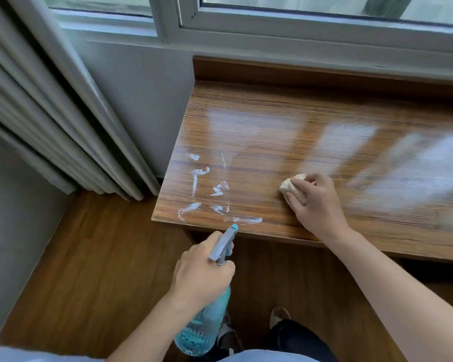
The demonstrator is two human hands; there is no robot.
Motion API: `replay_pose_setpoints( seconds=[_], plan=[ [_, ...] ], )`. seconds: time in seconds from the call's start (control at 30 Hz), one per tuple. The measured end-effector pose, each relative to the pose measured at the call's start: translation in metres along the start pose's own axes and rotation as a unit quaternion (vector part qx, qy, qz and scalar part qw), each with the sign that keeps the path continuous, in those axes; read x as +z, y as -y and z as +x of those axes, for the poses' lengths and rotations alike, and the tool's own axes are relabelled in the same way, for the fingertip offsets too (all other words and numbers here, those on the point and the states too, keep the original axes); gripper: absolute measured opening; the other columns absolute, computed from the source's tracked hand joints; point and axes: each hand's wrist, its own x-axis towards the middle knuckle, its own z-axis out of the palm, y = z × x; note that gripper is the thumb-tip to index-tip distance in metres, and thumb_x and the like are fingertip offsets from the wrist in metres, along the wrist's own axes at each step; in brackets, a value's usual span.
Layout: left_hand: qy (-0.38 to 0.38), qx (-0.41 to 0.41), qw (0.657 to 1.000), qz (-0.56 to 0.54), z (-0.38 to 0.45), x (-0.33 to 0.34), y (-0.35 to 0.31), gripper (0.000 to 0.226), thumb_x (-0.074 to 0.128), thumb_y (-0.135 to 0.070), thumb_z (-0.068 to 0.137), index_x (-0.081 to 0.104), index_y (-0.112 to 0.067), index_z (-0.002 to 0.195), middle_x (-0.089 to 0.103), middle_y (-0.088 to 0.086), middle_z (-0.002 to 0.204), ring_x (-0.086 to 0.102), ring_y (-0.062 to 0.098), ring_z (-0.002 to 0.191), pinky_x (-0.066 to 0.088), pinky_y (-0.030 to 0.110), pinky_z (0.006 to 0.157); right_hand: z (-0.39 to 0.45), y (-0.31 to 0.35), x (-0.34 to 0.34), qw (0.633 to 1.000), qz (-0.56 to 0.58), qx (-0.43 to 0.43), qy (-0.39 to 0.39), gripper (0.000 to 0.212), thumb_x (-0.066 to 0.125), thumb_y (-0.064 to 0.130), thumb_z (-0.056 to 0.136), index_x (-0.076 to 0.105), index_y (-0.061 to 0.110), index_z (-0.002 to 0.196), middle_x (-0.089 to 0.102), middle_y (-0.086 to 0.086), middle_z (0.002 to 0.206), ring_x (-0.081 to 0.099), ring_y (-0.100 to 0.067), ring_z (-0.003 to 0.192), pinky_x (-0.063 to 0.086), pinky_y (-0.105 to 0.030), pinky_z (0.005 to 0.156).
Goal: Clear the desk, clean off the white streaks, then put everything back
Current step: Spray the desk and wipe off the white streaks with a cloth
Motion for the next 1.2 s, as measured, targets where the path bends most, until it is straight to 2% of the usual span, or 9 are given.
replay_pose_setpoints(
  seconds=[0.1, 0.3, 0.47, 0.57, 0.7, 0.83, 0.93, 1.03, 1.2],
  plan=[
    [0.001, 0.009, 1.0, 0.017, -0.002, 0.012, -0.002, 0.019, 0.062, -0.019, 0.088, 0.051, -0.033, 0.095, 0.051, -0.007, 0.068, 0.05, 0.014, 0.058, 0.036, 0.027, 0.056, -0.012, -0.009, -0.006, 0.999, -0.005, -0.013, 0.034, 0.035, 0.069, 0.027, 0.095, 0.068, 0.012, 0.126, 0.054, -0.012, 0.119, 0.044, -0.026, 0.112, 0.039, -0.033, 0.094],
    [-0.043, -0.031, 0.998, 0.025, -0.005, 0.026, -0.01, 0.013, 0.062, -0.023, 0.096, 0.053, -0.032, 0.095, 0.063, -0.007, 0.079, 0.062, 0.014, 0.069, 0.041, 0.024, 0.058, -0.014, -0.011, -0.01, 0.997, -0.007, -0.02, 0.07, 0.038, 0.057, 0.026, 0.101, 0.059, 0.015, 0.137, 0.052, -0.012, 0.134, 0.039, -0.029, 0.122, 0.042, -0.05, 0.105],
    [-0.059, -0.037, 0.998, 0.014, -0.014, 0.029, -0.019, 0.017, 0.062, -0.02, 0.095, 0.053, -0.034, 0.1, 0.062, -0.007, 0.08, 0.061, 0.013, 0.068, 0.04, 0.022, 0.057, -0.01, -0.007, -0.013, 0.995, -0.026, -0.01, 0.095, 0.042, 0.045, 0.035, 0.104, 0.058, 0.017, 0.14, 0.051, -0.013, 0.137, 0.042, -0.034, 0.127, 0.039, -0.048, 0.107],
    [-0.066, -0.044, 0.997, 0.014, -0.017, 0.034, -0.027, 0.016, 0.062, -0.023, 0.097, 0.053, -0.034, 0.103, 0.062, -0.008, 0.083, 0.063, 0.012, 0.074, 0.051, 0.026, 0.063, -0.009, -0.009, -0.017, 0.992, -0.019, -0.004, 0.126, 0.055, 0.031, 0.044, 0.099, 0.054, 0.021, 0.143, 0.047, -0.014, 0.141, 0.04, -0.033, 0.13, 0.037, -0.048, 0.109],
    [-0.067, -0.062, 0.996, -0.005, -0.019, 0.042, -0.033, 0.012, 0.062, -0.025, 0.097, 0.054, -0.033, 0.101, 0.063, -0.008, 0.086, 0.065, 0.013, 0.078, 0.059, 0.033, 0.072, -0.006, -0.022, -0.022, 0.989, -0.027, -0.051, 0.137, 0.047, 0.051, 0.039, 0.101, 0.055, 0.023, 0.145, 0.049, -0.015, 0.136, 0.044, -0.033, 0.125, 0.042, -0.045, 0.103],
    [-0.074, -0.053, 0.995, -0.031, -0.02, 0.038, -0.028, 0.018, 0.062, -0.02, 0.094, 0.055, -0.034, 0.103, 0.061, -0.008, 0.081, 0.063, 0.014, 0.07, 0.048, 0.027, 0.06, 0.007, -0.025, -0.021, 0.988, 0.006, -0.078, 0.13, 0.047, 0.066, 0.039, 0.095, 0.063, 0.019, 0.137, 0.047, -0.005, 0.115, 0.052, -0.024, 0.103, 0.049, -0.036, 0.088],
    [-0.08, -0.056, 0.994, -0.055, -0.019, 0.027, -0.02, 0.021, 0.062, -0.016, 0.091, 0.057, -0.034, 0.1, 0.061, -0.006, 0.078, 0.06, 0.014, 0.063, 0.042, 0.024, 0.056, 0.029, -0.008, -0.005, 0.993, 0.012, -0.056, 0.106, 0.049, 0.066, 0.042, 0.095, 0.061, 0.019, 0.138, 0.042, 0.002, 0.111, 0.05, -0.019, 0.097, 0.051, -0.038, 0.087],
    [-0.083, -0.046, 0.994, -0.058, -0.012, 0.01, -0.011, 0.023, 0.063, -0.014, 0.087, 0.058, -0.033, 0.098, 0.062, -0.004, 0.076, 0.055, 0.015, 0.058, 0.041, 0.028, 0.055, 0.028, 0.021, 0.016, 0.995, -0.032, -0.063, 0.065, 0.041, 0.062, 0.039, 0.097, 0.063, 0.019, 0.133, 0.047, -0.002, 0.11, 0.049, -0.022, 0.098, 0.047, -0.036, 0.084],
    [-0.08, -0.024, 0.995, -0.049, -0.005, -0.02, 0.0, 0.024, 0.063, -0.012, 0.09, 0.056, -0.033, 0.097, 0.049, -0.008, 0.064, 0.052, 0.003, 0.05, 0.034, 0.018, 0.048, -0.041, 0.05, 0.031, 0.972, -0.011, -0.218, 0.09, 0.035, 0.062, 0.033, 0.095, 0.062, 0.019, 0.128, 0.053, -0.005, 0.114, 0.051, -0.024, 0.096, 0.045, -0.036, 0.079]
  ],
)
